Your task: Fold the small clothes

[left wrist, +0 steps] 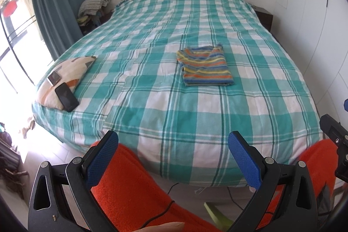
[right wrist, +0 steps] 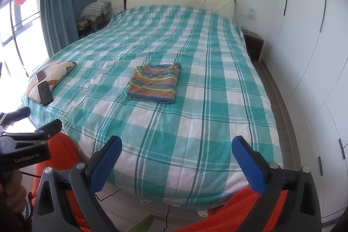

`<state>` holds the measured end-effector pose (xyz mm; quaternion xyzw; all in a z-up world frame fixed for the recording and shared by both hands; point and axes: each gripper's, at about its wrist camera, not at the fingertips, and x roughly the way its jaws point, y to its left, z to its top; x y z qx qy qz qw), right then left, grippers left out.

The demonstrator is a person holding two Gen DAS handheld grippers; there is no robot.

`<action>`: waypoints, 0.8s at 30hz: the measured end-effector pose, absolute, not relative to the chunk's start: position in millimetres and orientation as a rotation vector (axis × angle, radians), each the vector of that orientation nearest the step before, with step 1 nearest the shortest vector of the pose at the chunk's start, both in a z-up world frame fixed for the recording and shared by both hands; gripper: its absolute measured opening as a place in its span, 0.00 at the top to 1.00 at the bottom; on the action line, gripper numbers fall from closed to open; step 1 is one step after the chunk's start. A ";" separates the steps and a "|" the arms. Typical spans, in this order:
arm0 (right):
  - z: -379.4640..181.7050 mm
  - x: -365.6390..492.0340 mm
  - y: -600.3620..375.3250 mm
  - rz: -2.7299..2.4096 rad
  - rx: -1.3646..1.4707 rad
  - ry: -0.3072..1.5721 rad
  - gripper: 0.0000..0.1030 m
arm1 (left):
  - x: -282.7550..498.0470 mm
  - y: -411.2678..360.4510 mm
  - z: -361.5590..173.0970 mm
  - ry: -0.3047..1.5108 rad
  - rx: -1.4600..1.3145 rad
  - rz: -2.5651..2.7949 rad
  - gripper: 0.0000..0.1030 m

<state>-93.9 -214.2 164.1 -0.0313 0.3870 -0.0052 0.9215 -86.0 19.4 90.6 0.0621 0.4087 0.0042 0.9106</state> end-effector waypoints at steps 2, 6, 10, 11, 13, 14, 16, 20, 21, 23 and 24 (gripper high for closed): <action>165.2 -95.7 -214.7 -0.008 -0.058 0.793 0.03 | -87.2 17.8 90.7 0.840 0.129 -0.003 0.01; 165.0 -96.0 -214.9 -0.004 -0.052 0.792 0.03 | -87.6 19.3 92.6 0.831 0.106 -0.017 0.02; 164.1 -95.0 -214.4 -0.007 -0.051 0.798 0.03 | -85.6 20.1 93.7 0.828 0.101 -0.019 0.02; 163.9 -94.7 -214.2 -0.007 -0.048 0.800 0.03 | -85.4 20.1 93.8 0.829 0.101 -0.020 0.02; 163.4 -93.4 -213.8 -0.009 -0.046 0.803 0.03 | -83.7 19.7 93.9 0.832 0.099 -0.029 0.01; 163.2 -92.7 -214.2 -0.010 -0.044 0.804 0.03 | -83.3 19.5 94.1 0.832 0.095 -0.036 0.01; 162.8 -92.0 -214.3 -0.012 -0.047 0.804 0.03 | -82.8 18.4 94.4 0.828 0.090 -0.044 0.01; 159.6 -87.7 -214.8 -0.015 -0.044 0.810 0.03 | -84.4 13.7 95.6 0.797 0.113 -0.028 0.01; 158.5 -87.3 -216.4 -0.016 -0.042 0.812 0.03 | -84.6 12.8 95.4 0.793 0.118 -0.025 0.01; 156.8 -85.5 -216.6 -0.015 -0.039 0.816 0.03 | -85.4 10.5 95.7 0.783 0.133 -0.021 0.01; 155.9 -84.5 -216.7 -0.015 -0.037 0.819 0.03 | -86.1 9.4 96.3 0.777 0.143 -0.016 0.01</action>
